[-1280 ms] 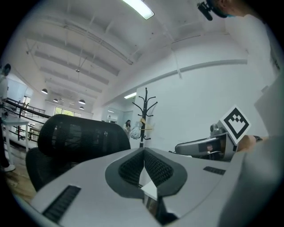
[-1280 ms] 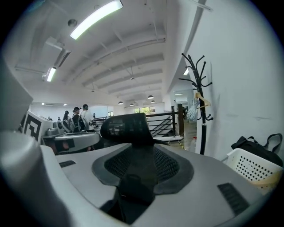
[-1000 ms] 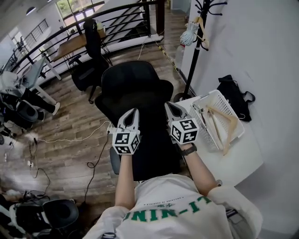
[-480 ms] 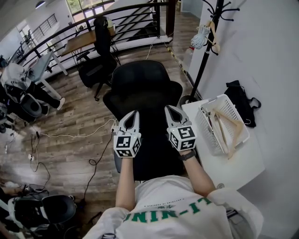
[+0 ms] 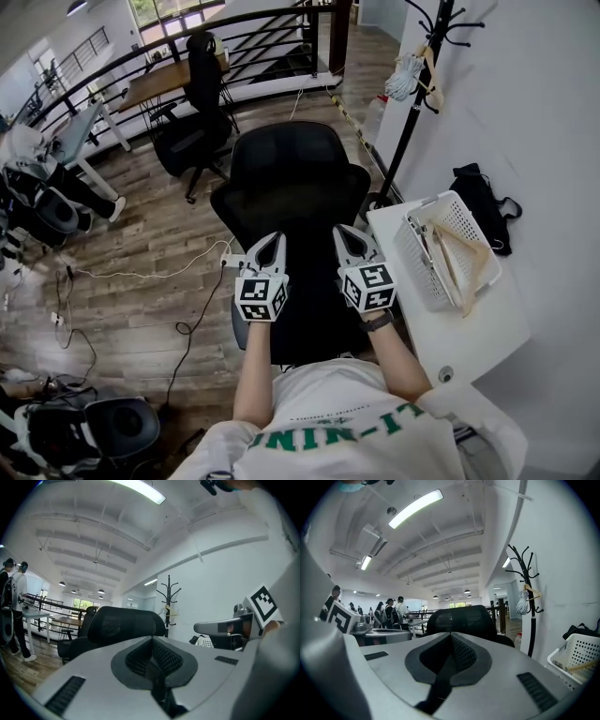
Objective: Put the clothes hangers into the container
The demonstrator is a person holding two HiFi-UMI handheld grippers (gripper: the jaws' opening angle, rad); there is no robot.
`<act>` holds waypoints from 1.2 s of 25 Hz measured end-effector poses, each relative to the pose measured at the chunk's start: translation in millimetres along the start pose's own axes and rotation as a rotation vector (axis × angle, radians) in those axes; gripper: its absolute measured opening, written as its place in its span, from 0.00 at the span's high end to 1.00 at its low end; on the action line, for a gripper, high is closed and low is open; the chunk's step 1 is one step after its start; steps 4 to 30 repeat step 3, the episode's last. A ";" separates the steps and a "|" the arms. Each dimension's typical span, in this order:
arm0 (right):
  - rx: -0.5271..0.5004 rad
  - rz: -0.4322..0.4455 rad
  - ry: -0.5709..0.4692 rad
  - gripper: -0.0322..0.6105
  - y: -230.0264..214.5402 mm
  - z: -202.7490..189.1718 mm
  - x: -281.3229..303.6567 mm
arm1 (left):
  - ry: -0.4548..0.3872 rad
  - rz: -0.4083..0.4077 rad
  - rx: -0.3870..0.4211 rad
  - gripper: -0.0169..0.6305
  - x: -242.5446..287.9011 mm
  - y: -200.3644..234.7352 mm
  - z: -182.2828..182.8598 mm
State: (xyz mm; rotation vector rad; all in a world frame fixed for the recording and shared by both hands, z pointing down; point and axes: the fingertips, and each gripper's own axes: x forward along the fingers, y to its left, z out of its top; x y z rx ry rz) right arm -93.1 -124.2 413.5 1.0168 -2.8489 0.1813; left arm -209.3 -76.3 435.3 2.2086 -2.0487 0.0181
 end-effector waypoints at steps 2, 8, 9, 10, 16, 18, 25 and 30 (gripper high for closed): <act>0.013 0.001 0.029 0.93 12.7 -15.8 2.0 | 0.041 -0.013 -0.021 0.95 -5.5 5.9 -19.9; 0.019 0.001 0.045 0.93 19.5 -24.3 3.1 | 0.064 -0.021 -0.033 0.95 -8.4 8.9 -30.8; 0.019 0.001 0.045 0.93 19.5 -24.3 3.1 | 0.064 -0.021 -0.033 0.95 -8.4 8.9 -30.8; 0.019 0.001 0.045 0.93 19.5 -24.3 3.1 | 0.064 -0.021 -0.033 0.95 -8.4 8.9 -30.8; 0.019 0.001 0.045 0.93 19.5 -24.3 3.1 | 0.064 -0.021 -0.033 0.95 -8.4 8.9 -30.8; 0.019 0.001 0.045 0.93 19.5 -24.3 3.1 | 0.064 -0.021 -0.033 0.95 -8.4 8.9 -30.8; 0.019 0.001 0.045 0.93 19.5 -24.3 3.1 | 0.064 -0.021 -0.033 0.95 -8.4 8.9 -30.8; 0.019 0.001 0.045 0.93 19.5 -24.3 3.1 | 0.064 -0.021 -0.033 0.95 -8.4 8.9 -30.8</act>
